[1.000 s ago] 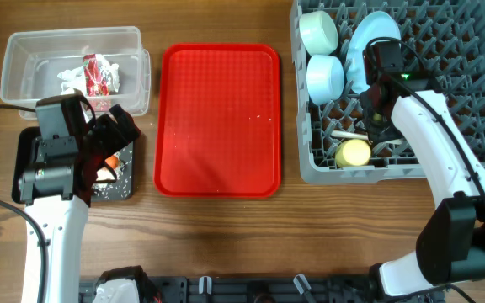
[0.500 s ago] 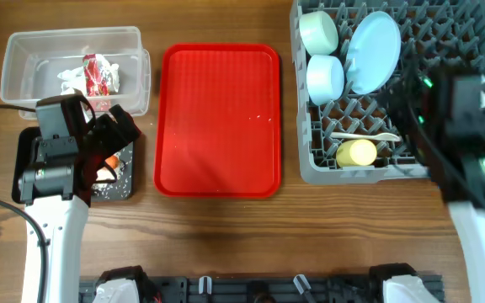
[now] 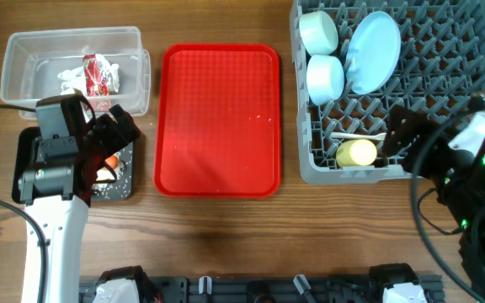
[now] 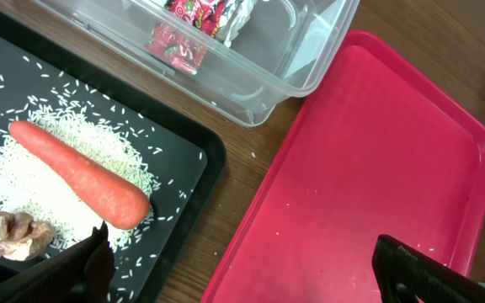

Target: Sort waste into correct bins and load items into the dishwasher rack

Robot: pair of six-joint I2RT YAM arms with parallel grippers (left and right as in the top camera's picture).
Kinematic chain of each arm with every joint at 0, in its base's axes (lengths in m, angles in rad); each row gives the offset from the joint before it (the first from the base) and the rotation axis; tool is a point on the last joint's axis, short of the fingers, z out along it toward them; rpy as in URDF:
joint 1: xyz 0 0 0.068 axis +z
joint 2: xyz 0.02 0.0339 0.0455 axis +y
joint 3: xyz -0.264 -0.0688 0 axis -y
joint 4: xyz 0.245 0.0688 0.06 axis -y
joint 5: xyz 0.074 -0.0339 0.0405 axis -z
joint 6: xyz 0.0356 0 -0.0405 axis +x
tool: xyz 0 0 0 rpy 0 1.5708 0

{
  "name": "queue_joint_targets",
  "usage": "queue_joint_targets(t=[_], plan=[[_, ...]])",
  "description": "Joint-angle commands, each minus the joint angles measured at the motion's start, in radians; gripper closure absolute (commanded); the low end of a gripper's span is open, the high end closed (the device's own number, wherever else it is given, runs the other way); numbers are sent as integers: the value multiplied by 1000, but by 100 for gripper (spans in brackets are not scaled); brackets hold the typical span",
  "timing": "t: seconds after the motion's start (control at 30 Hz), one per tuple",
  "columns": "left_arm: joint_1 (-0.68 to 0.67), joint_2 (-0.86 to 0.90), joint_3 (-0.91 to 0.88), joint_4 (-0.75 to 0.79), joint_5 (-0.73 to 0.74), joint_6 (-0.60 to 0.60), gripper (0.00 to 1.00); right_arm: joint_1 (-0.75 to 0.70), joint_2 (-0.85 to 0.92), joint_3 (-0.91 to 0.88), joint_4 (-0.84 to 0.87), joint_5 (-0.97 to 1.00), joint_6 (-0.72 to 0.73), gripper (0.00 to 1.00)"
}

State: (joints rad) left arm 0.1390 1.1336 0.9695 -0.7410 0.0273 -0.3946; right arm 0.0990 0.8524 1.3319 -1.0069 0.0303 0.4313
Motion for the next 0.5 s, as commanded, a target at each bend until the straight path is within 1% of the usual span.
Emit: queue_joint_targets(t=[0.0, 0.1, 0.17, 0.2, 0.37, 0.47], plan=[[6, 2, 15, 3, -6, -2, 0, -2, 14, -50, 47, -66, -309, 0], [6, 2, 15, 3, -6, -2, 0, -2, -37, -166, 153, -67, -384, 0], [6, 2, 15, 3, -6, -2, 0, -2, -123, -323, 273, -90, -417, 0], [6, 2, 15, 3, -6, -2, 0, -3, -153, -375, 312, -101, -421, 0], [6, 2, 15, 3, -6, -2, 0, -40, -413, -805, 669, -194, -432, 0], [6, 2, 15, 3, -6, -2, 0, -42, -591, -1017, 771, -224, -432, 0]])
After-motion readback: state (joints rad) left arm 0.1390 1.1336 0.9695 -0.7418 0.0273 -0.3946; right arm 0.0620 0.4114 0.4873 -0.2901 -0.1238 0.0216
